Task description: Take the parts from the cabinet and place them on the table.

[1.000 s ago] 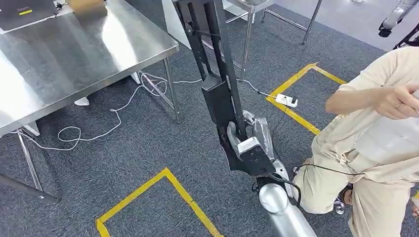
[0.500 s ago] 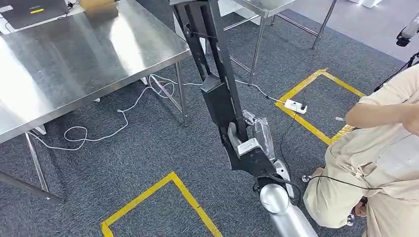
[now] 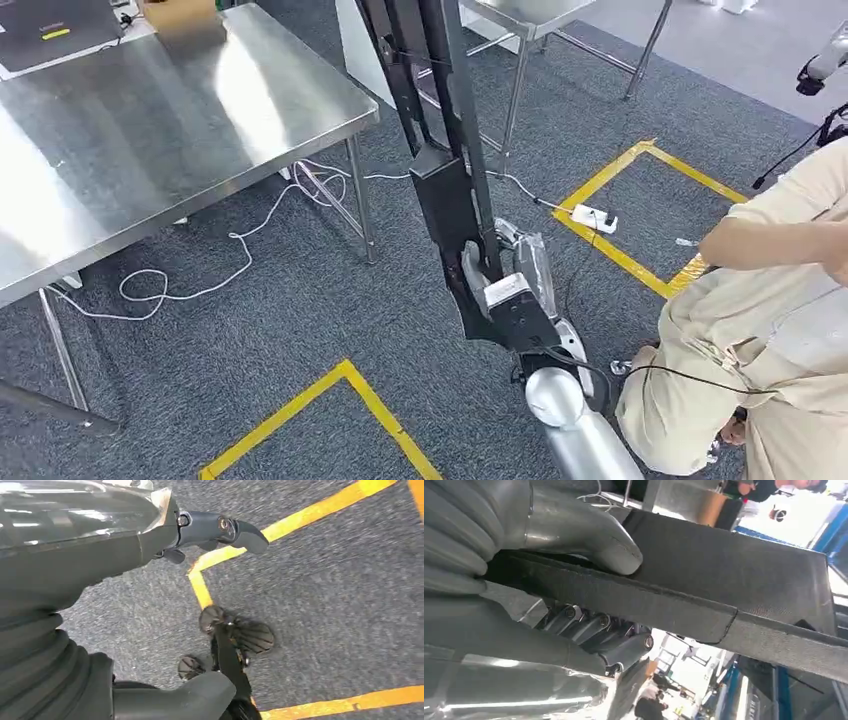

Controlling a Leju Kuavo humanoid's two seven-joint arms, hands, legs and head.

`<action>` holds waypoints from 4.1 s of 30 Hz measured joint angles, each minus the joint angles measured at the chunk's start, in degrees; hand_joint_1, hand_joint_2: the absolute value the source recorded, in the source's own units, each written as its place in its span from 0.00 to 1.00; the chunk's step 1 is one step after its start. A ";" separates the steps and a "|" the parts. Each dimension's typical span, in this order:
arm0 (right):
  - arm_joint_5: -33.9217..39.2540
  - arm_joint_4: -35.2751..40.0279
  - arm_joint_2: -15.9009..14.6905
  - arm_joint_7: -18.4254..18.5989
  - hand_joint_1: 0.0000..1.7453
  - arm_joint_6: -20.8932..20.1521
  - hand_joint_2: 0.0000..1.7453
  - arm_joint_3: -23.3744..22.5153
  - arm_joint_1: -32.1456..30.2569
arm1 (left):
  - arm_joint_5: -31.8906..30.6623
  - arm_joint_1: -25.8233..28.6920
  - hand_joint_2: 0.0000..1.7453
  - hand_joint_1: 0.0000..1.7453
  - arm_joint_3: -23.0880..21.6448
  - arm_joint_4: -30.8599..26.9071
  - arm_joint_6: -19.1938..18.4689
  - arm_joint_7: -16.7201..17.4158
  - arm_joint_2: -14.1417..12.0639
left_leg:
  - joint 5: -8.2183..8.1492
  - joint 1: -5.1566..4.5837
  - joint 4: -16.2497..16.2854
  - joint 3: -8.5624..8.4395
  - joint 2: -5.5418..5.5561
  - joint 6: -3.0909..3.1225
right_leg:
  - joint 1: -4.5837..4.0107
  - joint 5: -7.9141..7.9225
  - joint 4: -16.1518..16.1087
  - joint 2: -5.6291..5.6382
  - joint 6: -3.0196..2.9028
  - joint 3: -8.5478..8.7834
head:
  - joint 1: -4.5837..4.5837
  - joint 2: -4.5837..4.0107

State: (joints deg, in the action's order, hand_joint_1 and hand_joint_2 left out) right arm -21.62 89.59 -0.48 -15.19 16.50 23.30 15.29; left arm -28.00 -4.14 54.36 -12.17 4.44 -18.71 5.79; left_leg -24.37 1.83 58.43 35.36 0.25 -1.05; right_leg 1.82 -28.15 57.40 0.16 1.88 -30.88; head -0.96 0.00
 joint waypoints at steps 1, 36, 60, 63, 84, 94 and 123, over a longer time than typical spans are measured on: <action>0.00 0.00 0.02 0.00 1.00 0.00 1.00 0.00 0.14 | 0.07 0.01 1.00 0.00 0.02 0.00 0.00 0.00 -0.02 | -0.19 -0.26 0.09 0.10 -0.02 0.38 | 0.01 -0.10 -0.16 -0.03 0.34 0.07 | 0.22 -0.02; -0.94 -0.94 -0.22 0.57 1.00 0.87 1.00 0.11 1.18 | 0.57 -0.07 1.00 0.00 0.85 -0.11 0.55 -1.03 0.00 | -0.25 -0.58 -0.57 -0.71 -0.80 2.74 | -0.18 -0.41 3.41 -2.31 1.03 -3.08 | 0.54 0.00; -2.82 1.01 -1.01 1.11 1.00 2.05 1.00 -0.02 -1.96 | -0.28 -0.01 1.00 0.00 0.83 -0.11 0.22 -0.85 -0.15 | -0.32 -0.13 1.38 0.13 -3.73 0.17 | -0.67 1.03 0.10 -3.77 -1.51 -0.71 | 0.07 -0.02; -2.93 1.42 -1.07 1.14 1.00 1.99 1.00 -0.17 -1.90 | -0.26 -0.31 1.00 0.00 0.85 -0.11 0.26 -0.85 -0.11 | -0.79 -0.88 0.64 0.27 -2.44 1.24 | -1.51 0.68 0.07 -4.97 -0.67 -0.75 | 0.50 -0.02; -2.75 1.70 -2.01 1.07 1.00 0.98 1.00 -0.15 -2.34 | -0.20 0.05 1.00 0.00 1.86 -0.11 0.39 -1.09 -0.04 | -0.44 -1.21 -0.27 -0.69 3.92 3.79 | -1.43 1.75 0.26 0.89 -0.48 -1.74 | 0.92 -0.02; -5.85 1.84 -2.47 2.17 1.00 1.82 1.00 -0.24 -2.09 | -0.18 0.07 1.00 0.00 2.40 -0.11 0.61 -1.09 0.00 | -0.39 -1.08 -0.59 -0.78 3.87 2.29 | -1.63 1.68 0.34 0.92 -0.65 -1.84 | 0.94 0.00; -42.12 6.60 -13.88 14.27 1.00 11.00 1.00 -9.99 7.54 | 1.44 0.23 1.00 0.00 5.81 -0.13 -1.79 -0.37 0.11 | -0.37 -1.60 -0.51 -0.75 3.85 2.24 | -1.18 1.70 0.34 0.92 -0.61 -1.85 | 0.94 -0.02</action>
State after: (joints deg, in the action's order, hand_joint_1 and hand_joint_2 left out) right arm -63.73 96.19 -14.36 -0.92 27.50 13.31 22.83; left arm -26.55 -3.91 60.17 -12.30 2.65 -19.08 5.90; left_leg -24.75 0.23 57.91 34.61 4.10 1.19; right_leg 0.64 -26.44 57.75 1.08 1.27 -32.73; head -0.02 -0.02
